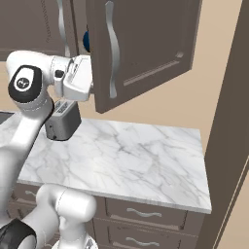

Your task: Open the cabinet, pick the kettle from the cabinet, and place it in the sink.

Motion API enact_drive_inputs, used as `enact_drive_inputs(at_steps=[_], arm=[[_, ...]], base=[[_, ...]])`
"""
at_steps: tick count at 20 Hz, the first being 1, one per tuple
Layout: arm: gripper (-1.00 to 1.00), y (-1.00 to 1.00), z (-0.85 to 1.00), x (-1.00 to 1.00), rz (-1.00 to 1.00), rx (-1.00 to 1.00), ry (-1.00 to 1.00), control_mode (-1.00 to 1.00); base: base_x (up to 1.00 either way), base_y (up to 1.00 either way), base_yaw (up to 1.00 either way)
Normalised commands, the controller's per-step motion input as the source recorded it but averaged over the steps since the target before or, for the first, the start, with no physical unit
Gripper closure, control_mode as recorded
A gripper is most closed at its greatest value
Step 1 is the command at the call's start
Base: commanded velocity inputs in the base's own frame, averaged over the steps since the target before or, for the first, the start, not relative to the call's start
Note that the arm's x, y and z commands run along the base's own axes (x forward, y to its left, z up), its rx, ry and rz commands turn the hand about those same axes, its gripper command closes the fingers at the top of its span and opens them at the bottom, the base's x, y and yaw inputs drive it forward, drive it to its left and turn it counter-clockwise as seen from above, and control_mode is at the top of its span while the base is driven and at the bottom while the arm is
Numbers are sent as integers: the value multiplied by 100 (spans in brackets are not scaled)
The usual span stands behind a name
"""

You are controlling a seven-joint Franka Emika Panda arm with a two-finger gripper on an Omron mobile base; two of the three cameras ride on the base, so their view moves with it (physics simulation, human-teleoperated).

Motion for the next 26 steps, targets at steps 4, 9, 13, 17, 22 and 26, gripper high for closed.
enact_drive_inputs(at_steps=[4, 9, 13, 17, 22, 26], arm=[[-100, -59, 1, -43, 0, 0, 0, -100], [-100, -64, 0, -24, 0, 0, 13, -100], [-100, -60, 0, -13, 0, 0, 21, -100], [-100, -51, 0, -6, 0, 0, 25, -100], [-100, 3, 0, -1, 0, 0, 16, -100], [-100, 32, 0, -3, 0, 0, 4, -100]], base=[[0, 0, 0], [0, 0, 0], [0, 0, 0], [0, 0, 0], [0, 0, 0], [0, 0, 0]])
